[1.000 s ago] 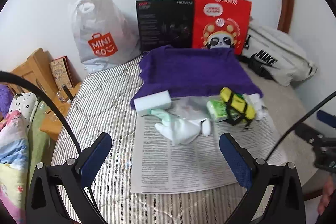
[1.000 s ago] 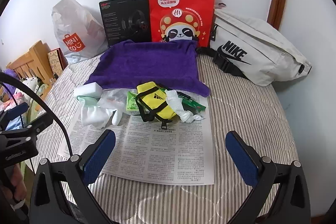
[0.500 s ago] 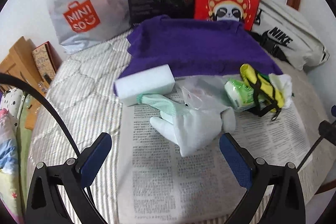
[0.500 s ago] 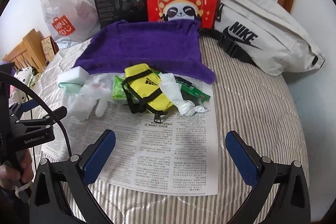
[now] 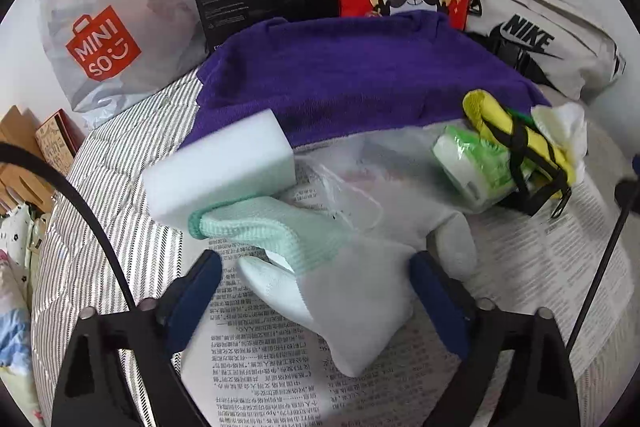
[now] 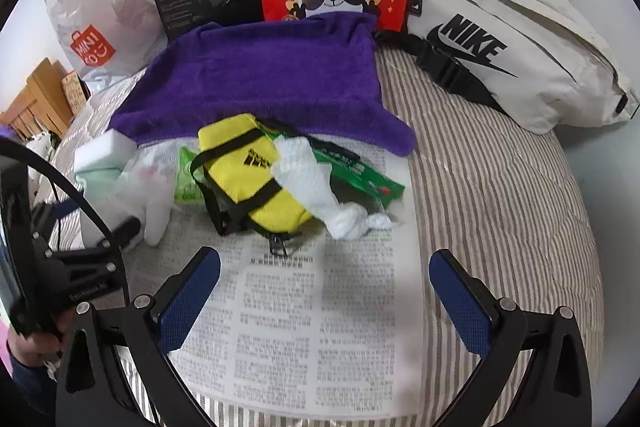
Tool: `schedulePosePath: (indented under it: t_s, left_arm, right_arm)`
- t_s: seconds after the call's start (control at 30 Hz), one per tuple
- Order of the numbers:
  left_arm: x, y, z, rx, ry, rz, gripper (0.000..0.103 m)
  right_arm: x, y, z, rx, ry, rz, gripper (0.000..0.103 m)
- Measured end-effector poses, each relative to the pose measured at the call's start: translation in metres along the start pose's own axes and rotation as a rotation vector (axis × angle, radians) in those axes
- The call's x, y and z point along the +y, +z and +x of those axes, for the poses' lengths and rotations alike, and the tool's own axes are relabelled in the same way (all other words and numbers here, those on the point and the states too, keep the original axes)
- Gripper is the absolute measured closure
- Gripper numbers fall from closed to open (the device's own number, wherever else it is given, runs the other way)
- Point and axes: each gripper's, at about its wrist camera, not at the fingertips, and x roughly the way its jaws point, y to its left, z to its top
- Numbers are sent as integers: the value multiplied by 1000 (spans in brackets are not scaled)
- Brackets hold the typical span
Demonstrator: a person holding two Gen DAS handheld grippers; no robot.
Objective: Organize soft objects
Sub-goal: 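Grasp the white glove with the left gripper while the right gripper grasps the crumpled white tissue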
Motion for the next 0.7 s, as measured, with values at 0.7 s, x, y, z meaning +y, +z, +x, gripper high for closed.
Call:
schedulePosePath:
  t_s: [0.7]
  left_arm:
    - [1, -7, 3, -39, -96, -67, 50]
  right_arm:
    - [-18, 9, 33, -92, 54, -21, 21]
